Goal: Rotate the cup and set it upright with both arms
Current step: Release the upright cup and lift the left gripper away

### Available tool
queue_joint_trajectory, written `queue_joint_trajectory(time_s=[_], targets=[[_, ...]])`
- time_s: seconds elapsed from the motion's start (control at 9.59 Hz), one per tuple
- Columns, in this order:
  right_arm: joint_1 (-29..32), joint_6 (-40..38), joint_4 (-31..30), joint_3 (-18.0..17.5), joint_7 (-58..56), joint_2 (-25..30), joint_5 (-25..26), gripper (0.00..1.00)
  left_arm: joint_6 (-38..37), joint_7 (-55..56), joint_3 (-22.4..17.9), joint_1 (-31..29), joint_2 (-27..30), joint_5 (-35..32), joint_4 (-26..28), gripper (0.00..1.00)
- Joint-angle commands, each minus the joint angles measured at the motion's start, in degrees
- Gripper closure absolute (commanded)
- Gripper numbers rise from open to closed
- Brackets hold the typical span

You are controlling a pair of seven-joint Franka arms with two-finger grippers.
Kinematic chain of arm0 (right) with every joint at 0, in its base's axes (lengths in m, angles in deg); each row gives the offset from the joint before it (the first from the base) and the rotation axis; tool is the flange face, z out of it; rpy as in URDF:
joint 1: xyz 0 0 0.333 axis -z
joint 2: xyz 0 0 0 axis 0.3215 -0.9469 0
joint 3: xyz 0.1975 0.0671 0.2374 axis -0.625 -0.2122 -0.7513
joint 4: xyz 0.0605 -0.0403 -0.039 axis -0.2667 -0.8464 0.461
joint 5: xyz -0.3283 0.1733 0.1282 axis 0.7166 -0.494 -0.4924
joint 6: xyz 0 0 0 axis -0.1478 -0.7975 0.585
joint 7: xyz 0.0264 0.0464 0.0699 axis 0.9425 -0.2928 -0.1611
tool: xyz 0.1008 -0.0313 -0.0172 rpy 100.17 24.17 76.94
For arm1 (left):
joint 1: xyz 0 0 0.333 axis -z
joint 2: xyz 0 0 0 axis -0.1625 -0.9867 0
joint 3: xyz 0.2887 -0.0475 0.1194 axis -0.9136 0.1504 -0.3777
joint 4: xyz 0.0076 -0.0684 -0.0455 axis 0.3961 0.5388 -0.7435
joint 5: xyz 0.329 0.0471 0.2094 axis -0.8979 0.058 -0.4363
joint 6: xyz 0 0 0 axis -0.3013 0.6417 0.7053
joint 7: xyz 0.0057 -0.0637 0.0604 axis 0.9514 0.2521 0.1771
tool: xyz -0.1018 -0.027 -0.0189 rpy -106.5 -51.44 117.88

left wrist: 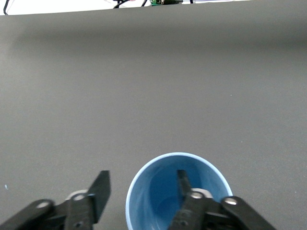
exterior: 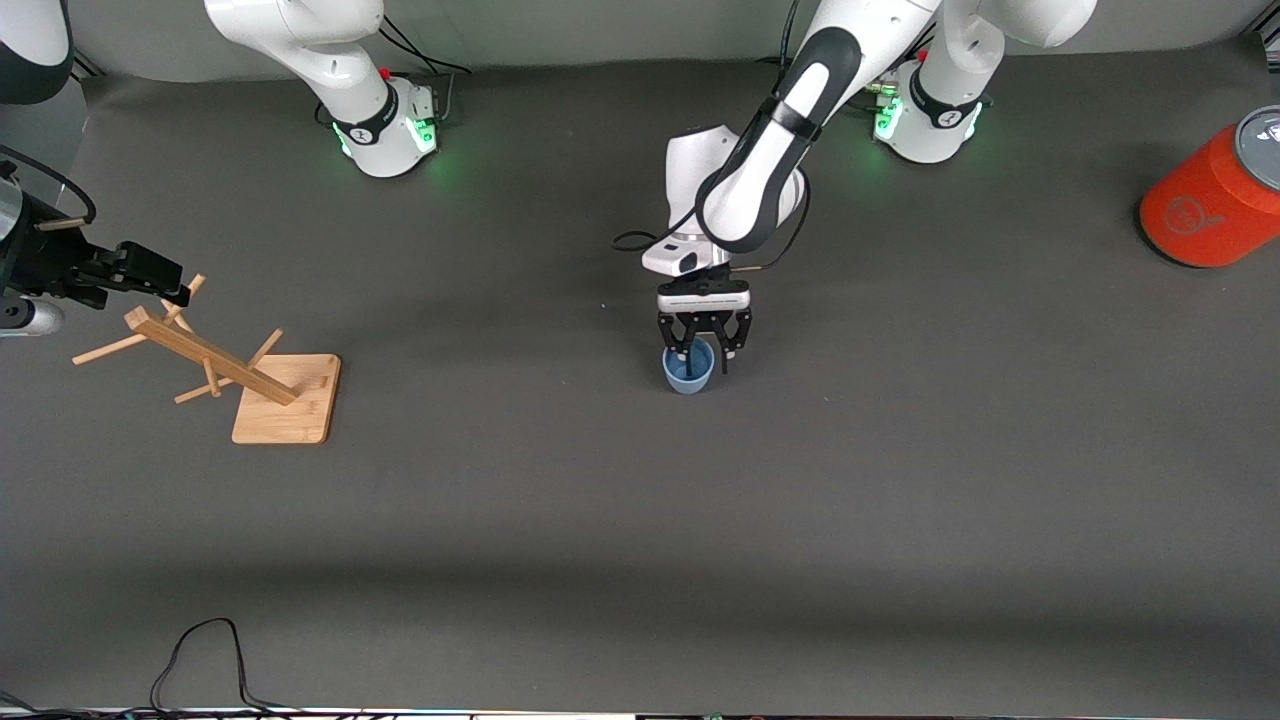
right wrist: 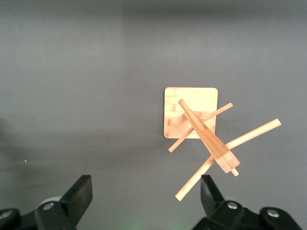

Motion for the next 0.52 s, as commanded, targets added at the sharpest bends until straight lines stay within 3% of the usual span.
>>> queue_joint_trajectory(time_s=[0.0, 0.42], targets=[[-0.3, 0.1, 0.6, 0.5, -0.5, -0.2, -1.0, 0.00, 2.7, -2.5, -0.3, -1.5, 1.4, -0.3, -0.2, 0.00], [-0.3, 0.3, 0.6, 0.5, -0.5, -0.2, -1.0, 0.00, 5.6, -17.9, 0.0, -5.9, 3.8, 15.3, -1.2, 0.00]])
